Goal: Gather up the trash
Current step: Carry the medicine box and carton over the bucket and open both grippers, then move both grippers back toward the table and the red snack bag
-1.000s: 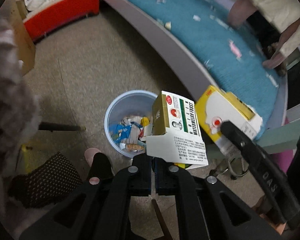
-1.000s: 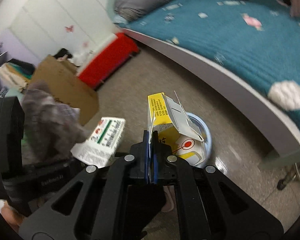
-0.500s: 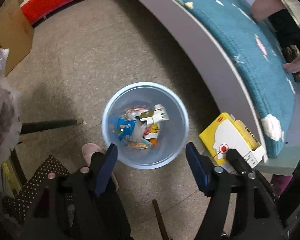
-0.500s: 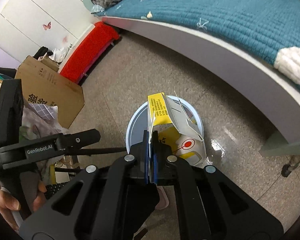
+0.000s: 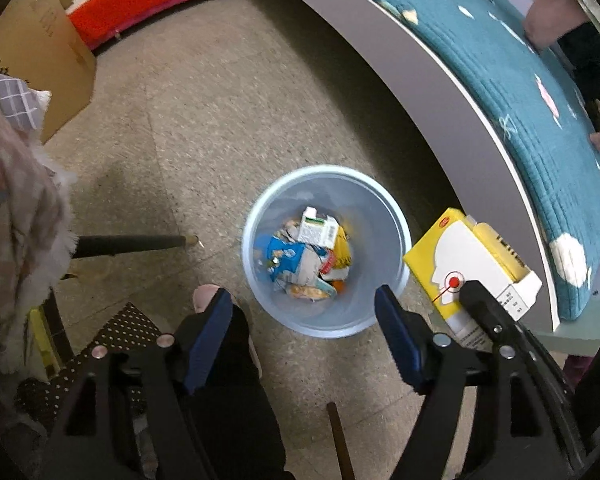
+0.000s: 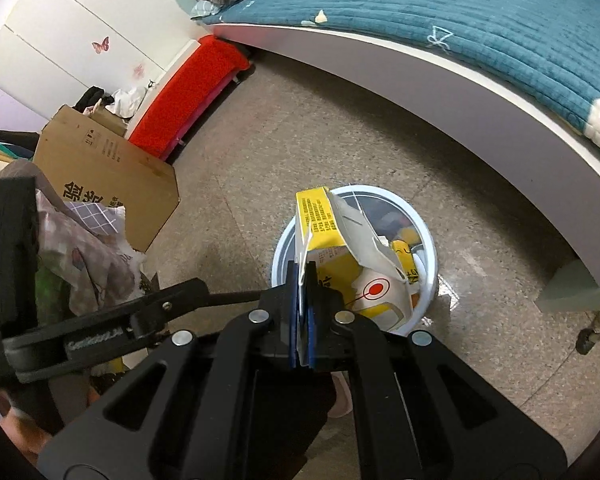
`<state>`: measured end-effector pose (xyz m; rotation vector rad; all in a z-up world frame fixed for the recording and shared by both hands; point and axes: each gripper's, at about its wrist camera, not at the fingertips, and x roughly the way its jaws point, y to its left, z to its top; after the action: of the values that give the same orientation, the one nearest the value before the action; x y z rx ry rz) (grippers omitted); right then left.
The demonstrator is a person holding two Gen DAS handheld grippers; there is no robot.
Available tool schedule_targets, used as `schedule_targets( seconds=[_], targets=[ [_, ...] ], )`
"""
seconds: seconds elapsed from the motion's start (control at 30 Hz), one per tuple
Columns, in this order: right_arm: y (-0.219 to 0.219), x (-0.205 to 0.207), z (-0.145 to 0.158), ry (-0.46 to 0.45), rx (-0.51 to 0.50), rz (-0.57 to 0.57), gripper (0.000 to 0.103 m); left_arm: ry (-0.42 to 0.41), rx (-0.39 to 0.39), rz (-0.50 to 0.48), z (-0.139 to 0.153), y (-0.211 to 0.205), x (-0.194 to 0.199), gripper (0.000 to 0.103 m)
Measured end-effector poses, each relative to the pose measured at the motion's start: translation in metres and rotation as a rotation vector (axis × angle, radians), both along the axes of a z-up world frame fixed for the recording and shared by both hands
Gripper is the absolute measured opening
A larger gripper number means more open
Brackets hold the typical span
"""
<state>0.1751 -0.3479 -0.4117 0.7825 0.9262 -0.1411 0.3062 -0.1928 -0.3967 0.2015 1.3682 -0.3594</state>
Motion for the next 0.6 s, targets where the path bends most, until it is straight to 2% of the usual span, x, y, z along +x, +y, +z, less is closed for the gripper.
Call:
schedule_targets(
  seconds=[0.1,0.33,0.43,0.6],
  targets=[
    [0.002,0.009,-0.002,0.004,0.004,-0.001,0.005,-0.028,0.016,0.015,0.003,0.004,0.001,0.076],
    [0.004,0.009,-0.003,0.033,-0.004,-0.01,0.005,-0.011,0.022,0.022,0.002,0.008,-0.002,0.076],
    [0.003,0.0,0.006,0.036,-0.024,-0.011,0.005,-0.009,0.015,0.006,0.005,0.005,-0.009,0.076],
    [-0.005,-0.023,0.035,0.01,-0.062,-0.03,0.005,-0.027,-0.025,-0.027,0.027,-0.004,-0.025,0.076]
  ],
)
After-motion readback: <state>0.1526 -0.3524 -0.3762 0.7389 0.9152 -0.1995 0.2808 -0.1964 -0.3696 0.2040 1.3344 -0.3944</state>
